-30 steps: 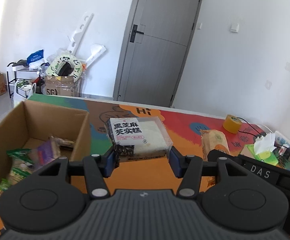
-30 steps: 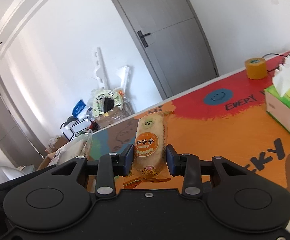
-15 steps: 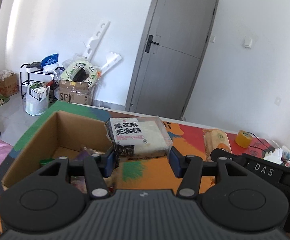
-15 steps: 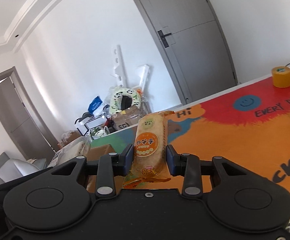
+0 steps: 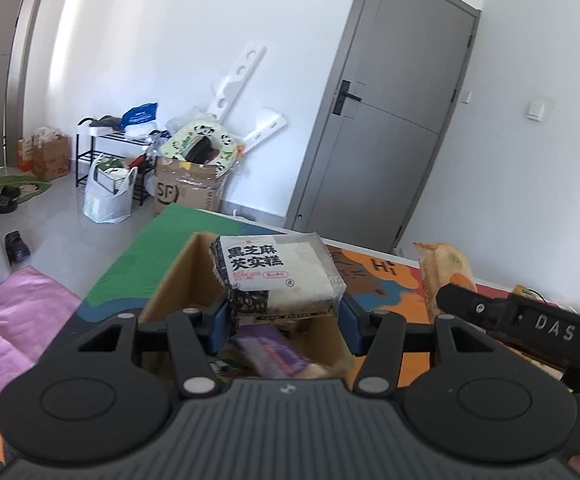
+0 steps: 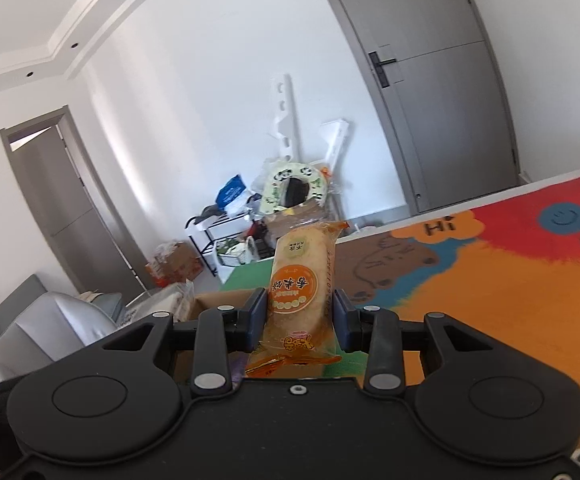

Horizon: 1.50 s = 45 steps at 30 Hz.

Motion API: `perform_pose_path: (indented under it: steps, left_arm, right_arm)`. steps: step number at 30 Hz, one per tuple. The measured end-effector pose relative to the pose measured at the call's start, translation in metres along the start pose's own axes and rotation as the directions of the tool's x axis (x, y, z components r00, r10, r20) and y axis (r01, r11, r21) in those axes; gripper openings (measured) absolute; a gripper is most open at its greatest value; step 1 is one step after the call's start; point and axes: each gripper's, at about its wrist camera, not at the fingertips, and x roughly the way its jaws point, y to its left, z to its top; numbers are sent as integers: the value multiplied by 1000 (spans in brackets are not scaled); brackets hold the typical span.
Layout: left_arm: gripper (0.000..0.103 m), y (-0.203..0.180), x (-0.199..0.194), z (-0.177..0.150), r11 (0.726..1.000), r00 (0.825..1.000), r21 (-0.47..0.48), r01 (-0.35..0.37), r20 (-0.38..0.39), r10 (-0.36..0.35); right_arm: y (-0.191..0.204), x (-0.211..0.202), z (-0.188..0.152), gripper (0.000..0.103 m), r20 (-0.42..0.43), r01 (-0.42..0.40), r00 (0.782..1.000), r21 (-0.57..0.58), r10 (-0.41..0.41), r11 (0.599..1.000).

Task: Organize snacks
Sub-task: 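Carry the cake pack and bread pack over the cardboard box with both grippers, then open both grippers to drop the packs into the box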

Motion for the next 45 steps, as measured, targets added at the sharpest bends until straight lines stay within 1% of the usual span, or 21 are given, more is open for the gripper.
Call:
perform_pose_path:
  steps: [5, 10, 13, 18, 24, 27, 31, 40, 45]
  left_arm:
    - [54, 17, 5, 3, 1000, 1000, -15, -19, -9, 19]
    - [54, 31, 18, 12, 1000, 1000, -25, -16, -24, 16]
    - [54, 37, 23, 15, 1000, 1000, -25, 2, -26, -2]
    - [54, 35, 40, 17, 1000, 999, -14, 26, -39, -27]
    - [55, 39, 52, 15, 999, 998, -25, 29, -53, -31]
    - [55, 45, 48, 17, 998, 998, -33, 52, -36, -53]
    - [55, 54, 40, 16, 997, 998, -58, 52, -22, -53]
    - [56, 82, 22, 20, 995, 1000, -102, -4, 3, 4]
    - [56, 94, 19, 19, 993, 1000, -119, -11, -6, 10]
  right_arm:
    - [16, 11, -1, 36, -20, -24, 1000, -21, 24, 999]
    - [31, 21, -3, 36, -42, -36, 999, -43, 34, 998]
    - [38, 25, -4, 36, -47, -29, 999, -53, 27, 998]
    - [42, 31, -3, 36, -44, -9, 999, -52, 7, 999]
    - [45, 36, -5, 36, -48, 5, 999, -54, -7, 999]
    - [48, 38, -6, 36, -56, 7, 998, -57, -10, 998]
    - [53, 44, -8, 36, -69, -4, 998, -56, 0, 998]
    - [72, 56, -14, 36, -105, -48, 994, -63, 42, 997]
    - [86, 63, -19, 36, -126, -76, 990, -72, 67, 994]
